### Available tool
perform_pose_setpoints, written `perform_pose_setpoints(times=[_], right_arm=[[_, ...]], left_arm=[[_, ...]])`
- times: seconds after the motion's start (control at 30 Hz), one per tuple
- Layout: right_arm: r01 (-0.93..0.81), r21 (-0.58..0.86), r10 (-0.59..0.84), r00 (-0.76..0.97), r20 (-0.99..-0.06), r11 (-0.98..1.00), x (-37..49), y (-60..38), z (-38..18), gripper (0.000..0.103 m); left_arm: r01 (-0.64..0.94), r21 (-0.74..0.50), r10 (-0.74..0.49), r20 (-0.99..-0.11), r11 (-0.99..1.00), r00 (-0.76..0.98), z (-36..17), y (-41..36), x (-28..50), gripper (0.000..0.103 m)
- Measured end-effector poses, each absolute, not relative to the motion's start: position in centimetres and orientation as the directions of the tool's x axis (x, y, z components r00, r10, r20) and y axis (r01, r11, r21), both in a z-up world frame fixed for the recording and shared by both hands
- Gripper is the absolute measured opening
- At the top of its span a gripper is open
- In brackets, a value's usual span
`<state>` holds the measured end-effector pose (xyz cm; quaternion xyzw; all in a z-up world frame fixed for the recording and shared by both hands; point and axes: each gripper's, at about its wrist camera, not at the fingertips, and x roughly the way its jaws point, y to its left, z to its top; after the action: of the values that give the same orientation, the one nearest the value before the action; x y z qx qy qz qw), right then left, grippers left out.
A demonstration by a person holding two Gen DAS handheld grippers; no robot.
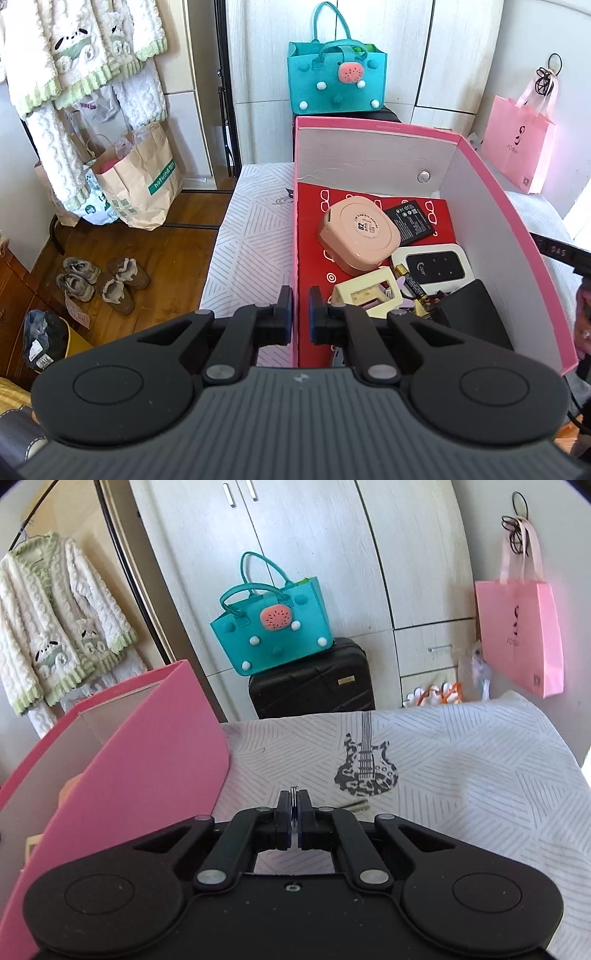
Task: Organize rigid objects
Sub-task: 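Grasp the silver keys with the right tool, then carry the silver keys into the pink box and open the right tool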
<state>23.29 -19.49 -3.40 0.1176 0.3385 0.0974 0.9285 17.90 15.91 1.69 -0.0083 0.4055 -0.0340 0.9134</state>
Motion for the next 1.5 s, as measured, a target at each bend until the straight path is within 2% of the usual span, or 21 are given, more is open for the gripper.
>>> perform_pose_setpoints(times=[0.2,0.4,0.57,0.97,1.1,1.27,1.5], right_arm=[[-0.139,0.398,0.367,0.724,-0.583,0.907,22.1,-19.7,-2.3,0.005],[-0.231,0.438,0.45,0.74,-0.501,0.869,20.0,-19.1,1.1,0.005],[-0.328,0.408,0.499,0.745,-0.443,0.852,18.9,-17.7,4.5,0.005],[-0.488,0.318,0.582,0.694,-0.424,0.813,19.7,-14.5,9.5,0.005],[-0.501,0.392,0.633,0.668,-0.392,0.772,20.6,-15.3,9.4,0.005],[-0.504,0.386,0.634,0.634,-0.443,0.773,22.2,-14.1,7.7,0.005],[-0.482,0.255,0.538,0.661,-0.523,0.839,23.9,-12.0,5.0,0.005]], left_arm=[[0.045,-0.071,-0.082,-0.732,0.996,0.676,1.4,16.3,17.8,0.006],[0.043,-0.081,-0.089,-0.73,0.996,0.678,1.4,16.3,17.8,0.006],[0.043,-0.083,-0.09,-0.729,0.996,0.678,1.6,16.3,17.8,0.006],[0.083,-0.05,-0.093,-0.732,0.995,0.675,1.6,16.2,17.9,0.006],[0.075,-0.069,-0.101,-0.731,0.995,0.675,1.6,16.5,17.8,0.006],[0.065,-0.089,-0.11,-0.732,0.994,0.672,1.6,16.7,18.0,0.006],[0.056,-0.076,-0.094,-0.728,0.996,0.679,1.5,16.4,17.8,0.007]])
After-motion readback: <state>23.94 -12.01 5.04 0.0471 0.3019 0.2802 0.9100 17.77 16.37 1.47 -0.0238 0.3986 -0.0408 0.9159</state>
